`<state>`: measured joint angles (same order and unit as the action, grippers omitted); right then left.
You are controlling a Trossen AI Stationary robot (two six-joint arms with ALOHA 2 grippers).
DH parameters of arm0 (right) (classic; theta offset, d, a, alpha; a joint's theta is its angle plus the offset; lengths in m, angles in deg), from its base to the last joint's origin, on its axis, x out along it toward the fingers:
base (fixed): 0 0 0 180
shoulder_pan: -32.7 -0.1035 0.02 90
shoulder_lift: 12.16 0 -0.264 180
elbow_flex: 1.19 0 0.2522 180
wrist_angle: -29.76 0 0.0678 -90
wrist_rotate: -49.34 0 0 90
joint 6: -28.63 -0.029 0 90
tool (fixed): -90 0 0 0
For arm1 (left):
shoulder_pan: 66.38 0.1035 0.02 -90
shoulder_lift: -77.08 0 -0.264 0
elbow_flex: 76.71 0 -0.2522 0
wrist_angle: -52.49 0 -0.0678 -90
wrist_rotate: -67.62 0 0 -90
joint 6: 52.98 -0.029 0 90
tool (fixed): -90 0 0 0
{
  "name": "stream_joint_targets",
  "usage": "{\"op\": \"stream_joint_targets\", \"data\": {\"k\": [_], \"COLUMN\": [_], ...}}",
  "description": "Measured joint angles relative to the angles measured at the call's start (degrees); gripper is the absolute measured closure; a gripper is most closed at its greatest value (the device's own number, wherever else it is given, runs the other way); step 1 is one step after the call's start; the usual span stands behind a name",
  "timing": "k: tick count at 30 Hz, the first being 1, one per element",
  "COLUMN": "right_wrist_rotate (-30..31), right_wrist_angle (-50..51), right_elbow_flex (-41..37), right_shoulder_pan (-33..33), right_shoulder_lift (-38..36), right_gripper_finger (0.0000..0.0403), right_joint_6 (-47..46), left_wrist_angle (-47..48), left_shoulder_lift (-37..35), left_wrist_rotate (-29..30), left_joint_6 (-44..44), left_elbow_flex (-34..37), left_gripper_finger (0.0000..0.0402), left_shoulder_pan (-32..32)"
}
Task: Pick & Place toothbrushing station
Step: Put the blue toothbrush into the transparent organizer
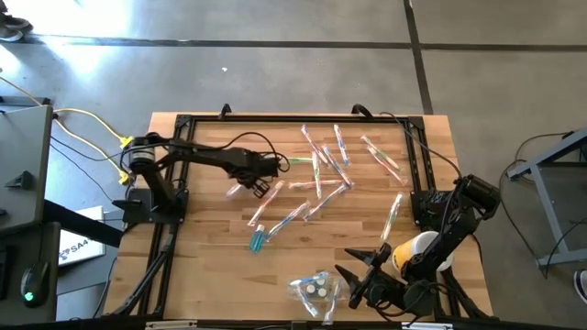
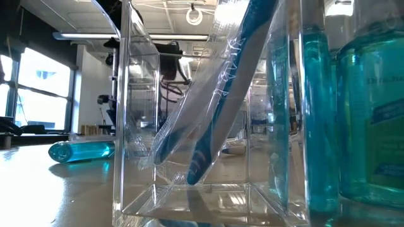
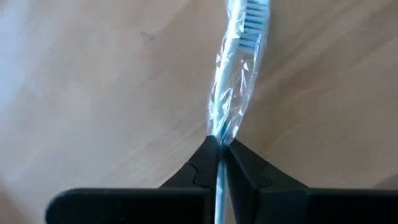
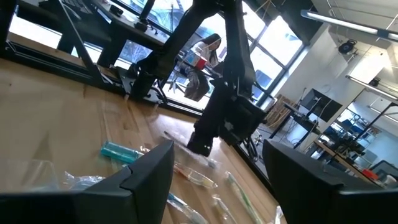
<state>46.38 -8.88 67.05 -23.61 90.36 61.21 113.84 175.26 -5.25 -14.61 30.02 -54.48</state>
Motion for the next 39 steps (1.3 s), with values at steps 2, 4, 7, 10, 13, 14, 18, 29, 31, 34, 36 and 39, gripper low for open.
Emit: {"op": "stream_joint_targets", "data": {"k": [2,4,7,10,13,14,18,29,31,34,36,39], "right_wrist_rotate": [0.0,0.0,0.0,-0.15,-0.79,-1.49,-8.35,-34.88,-40.45,-49.49,-53.67,-55.08], "right_wrist_angle": [0.02,0.0,0.02,0.02,-0.08,-0.06,-2.36,-15.48,-16.04,-16.0,-16.02,-15.72], "right_elbow_flex": [-0.02,-0.02,-0.01,-0.02,-0.02,0.0,-0.02,-0.01,-0.01,0.0,0.0,0.29], "right_shoulder_pan": [0.0,0.0,0.0,0.0,0.02,0.02,0.5,4.62,5.54,7.2,8.46,10.43], "right_shoulder_lift": [0.0,0.0,0.0,0.0,0.0,0.0,0.0,0.0,0.0,0.0,0.0,0.0], "right_gripper_finger": [0.0164,0.0164,0.0164,0.0164,0.0164,0.0164,0.0164,0.0164,0.0164,0.0164,0.0164,0.0164], "right_joint_6": [-0.04,-0.06,-0.06,-0.08,-0.45,-0.83,-1.09,-1.29,-1.34,-2.28,-5.81,-11.46], "left_wrist_angle": [2.85,4.39,5.75,4.93,1.31,-0.73,-12.33,-61.73,-69.8,-77.42,-79.69,-80.21], "left_shoulder_lift": [-2.6,-5.89,-12.56,-20.92,-29.15,-31.57,-37.68,-21.16,-16.32,-10.24,-6.83,-3.5], "left_wrist_rotate": [1.39,3.42,6.23,9.31,13.1,14.6,22.87,33.8,33.64,32.27,30.13,26.06], "left_joint_6": [0.44,0.91,1.93,2.84,4.52,4.89,3.12,-27.93,-31.84,-34.92,-35.04,-35.5], "left_elbow_flex": [0.11,0.09,0.09,0.06,0.04,0.04,-0.08,-0.13,-0.13,-0.15,-1.23,-3.04], "left_gripper_finger": [0.0394,0.0399,0.0401,0.0401,0.0401,0.0401,0.0401,0.0401,0.0401,0.0401,0.0401,0.0401], "left_shoulder_pan": [-0.83,-2.18,-5.41,-10.4,-17.65,-20.65,-35.13,-62.67,-63.03,-62.22,-60.55,-58.15]}}
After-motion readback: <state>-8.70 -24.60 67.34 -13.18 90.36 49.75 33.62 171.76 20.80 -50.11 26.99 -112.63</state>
